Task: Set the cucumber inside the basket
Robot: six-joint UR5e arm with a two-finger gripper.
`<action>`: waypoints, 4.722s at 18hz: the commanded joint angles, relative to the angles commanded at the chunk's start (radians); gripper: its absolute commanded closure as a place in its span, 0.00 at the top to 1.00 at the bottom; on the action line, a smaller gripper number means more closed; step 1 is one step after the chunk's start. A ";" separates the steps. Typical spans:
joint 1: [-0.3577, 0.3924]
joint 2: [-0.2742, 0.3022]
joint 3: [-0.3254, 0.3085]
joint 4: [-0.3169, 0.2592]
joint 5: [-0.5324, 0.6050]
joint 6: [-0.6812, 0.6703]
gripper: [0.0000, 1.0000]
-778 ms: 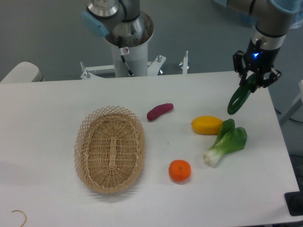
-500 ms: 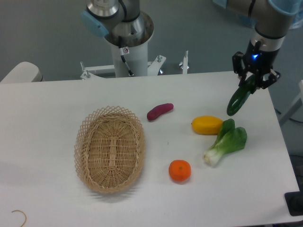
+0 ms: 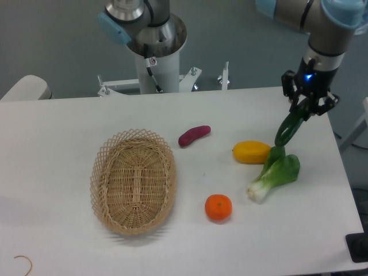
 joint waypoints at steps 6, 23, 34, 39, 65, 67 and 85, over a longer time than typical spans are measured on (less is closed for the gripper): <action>-0.175 0.020 0.000 0.012 0.002 -0.311 0.00; -0.574 0.227 -0.431 0.234 0.002 -0.810 0.00; -0.644 0.034 -0.385 0.298 0.069 -0.870 0.00; -0.646 0.008 -0.371 0.296 0.069 -0.870 0.00; -0.275 0.077 -0.120 0.258 0.215 -0.205 1.00; -0.240 0.084 -0.120 0.229 0.216 -0.130 1.00; -0.189 0.115 -0.121 0.201 0.173 0.007 1.00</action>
